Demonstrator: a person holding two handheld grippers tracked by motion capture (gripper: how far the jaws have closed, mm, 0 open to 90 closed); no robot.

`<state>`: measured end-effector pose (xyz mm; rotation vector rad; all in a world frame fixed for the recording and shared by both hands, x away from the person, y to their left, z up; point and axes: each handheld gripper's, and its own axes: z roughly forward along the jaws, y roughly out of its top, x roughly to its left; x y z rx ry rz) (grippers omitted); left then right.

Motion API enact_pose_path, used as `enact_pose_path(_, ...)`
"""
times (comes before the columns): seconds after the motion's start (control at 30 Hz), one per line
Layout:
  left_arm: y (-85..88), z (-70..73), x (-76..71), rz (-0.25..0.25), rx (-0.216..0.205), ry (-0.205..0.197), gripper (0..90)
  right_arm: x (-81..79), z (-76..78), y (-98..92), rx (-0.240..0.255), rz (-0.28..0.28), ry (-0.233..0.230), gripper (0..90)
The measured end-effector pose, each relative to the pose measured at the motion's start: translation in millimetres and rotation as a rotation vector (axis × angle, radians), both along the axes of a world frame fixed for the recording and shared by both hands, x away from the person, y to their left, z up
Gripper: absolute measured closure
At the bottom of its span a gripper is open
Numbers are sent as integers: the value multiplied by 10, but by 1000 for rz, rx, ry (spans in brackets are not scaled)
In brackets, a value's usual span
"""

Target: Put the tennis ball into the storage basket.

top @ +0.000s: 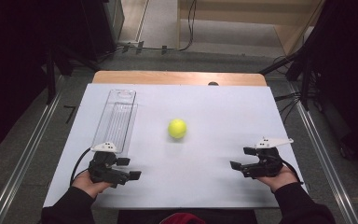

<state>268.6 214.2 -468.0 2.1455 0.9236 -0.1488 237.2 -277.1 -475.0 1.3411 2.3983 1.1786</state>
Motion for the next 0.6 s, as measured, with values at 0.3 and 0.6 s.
enact_pose_path(0.3, 10, -11, 18, 10, 4, 8, 180, 13, -21, 53, 0, 21, 22, 139)
enact_pose_path(0.6, -32, -9, 39, 1, 0, 5, 180, 34, -62, 52, 2, 30, 39, 139)
